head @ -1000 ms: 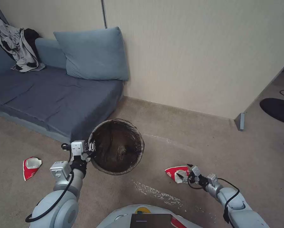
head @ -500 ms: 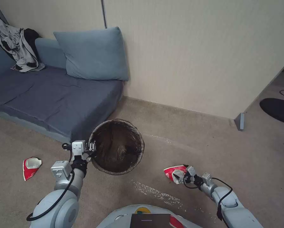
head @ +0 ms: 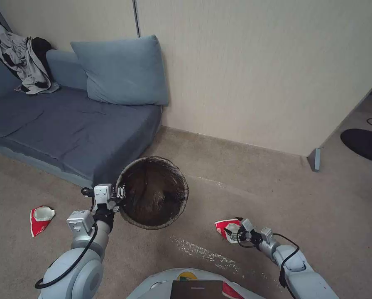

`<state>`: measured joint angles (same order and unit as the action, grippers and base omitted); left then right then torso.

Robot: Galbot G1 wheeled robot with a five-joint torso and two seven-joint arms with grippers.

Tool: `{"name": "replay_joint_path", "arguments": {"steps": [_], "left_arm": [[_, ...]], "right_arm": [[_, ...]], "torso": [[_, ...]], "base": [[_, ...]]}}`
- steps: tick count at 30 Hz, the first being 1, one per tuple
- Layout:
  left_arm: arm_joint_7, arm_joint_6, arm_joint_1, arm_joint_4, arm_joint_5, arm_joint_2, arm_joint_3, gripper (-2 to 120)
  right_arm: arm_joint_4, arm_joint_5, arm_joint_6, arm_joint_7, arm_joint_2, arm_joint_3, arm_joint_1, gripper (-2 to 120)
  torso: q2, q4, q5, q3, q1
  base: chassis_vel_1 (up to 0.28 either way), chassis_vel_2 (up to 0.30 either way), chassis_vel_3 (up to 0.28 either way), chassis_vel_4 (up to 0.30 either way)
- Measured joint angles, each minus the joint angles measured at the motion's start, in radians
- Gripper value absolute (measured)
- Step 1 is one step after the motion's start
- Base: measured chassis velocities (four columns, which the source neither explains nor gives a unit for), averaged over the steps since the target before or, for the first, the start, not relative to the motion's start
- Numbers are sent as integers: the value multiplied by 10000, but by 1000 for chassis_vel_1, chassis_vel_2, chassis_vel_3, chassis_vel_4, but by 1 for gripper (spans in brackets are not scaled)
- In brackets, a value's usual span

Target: Pick up the trash bin, then pick up the garbage from the floor and place it into the trash bin.

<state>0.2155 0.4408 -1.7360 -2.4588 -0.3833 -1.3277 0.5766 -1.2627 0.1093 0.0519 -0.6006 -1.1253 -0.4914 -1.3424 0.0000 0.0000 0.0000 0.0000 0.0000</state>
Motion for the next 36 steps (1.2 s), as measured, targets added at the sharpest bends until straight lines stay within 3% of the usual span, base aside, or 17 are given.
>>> {"name": "replay_joint_path", "arguments": {"steps": [17,20,23,36], "left_arm": [[22,-2,234,168,-76,133,-5,6],[29,-3,263,197,-96,160,-9,6],[32,-3,272,202,-107,175,-9,6],[50,1,408,249,-160,189,-56,6]], "right_arm": [[-148,-13,81,-131,-117,-222,-422,22],[-134,-16,97,-143,-150,-269,-429,6],[-133,-19,96,-145,-165,-290,-431,0],[-140,-23,179,-209,-228,-474,-509,0]], "torso": [[0,-3,0,0,0],[0,0,-1,0,0],[0,0,0,0,0],[0,0,1,0,0]], "base": [[0,0,0,0],[0,0,0,0],[0,0,0,0],[0,0,0,0]]}}
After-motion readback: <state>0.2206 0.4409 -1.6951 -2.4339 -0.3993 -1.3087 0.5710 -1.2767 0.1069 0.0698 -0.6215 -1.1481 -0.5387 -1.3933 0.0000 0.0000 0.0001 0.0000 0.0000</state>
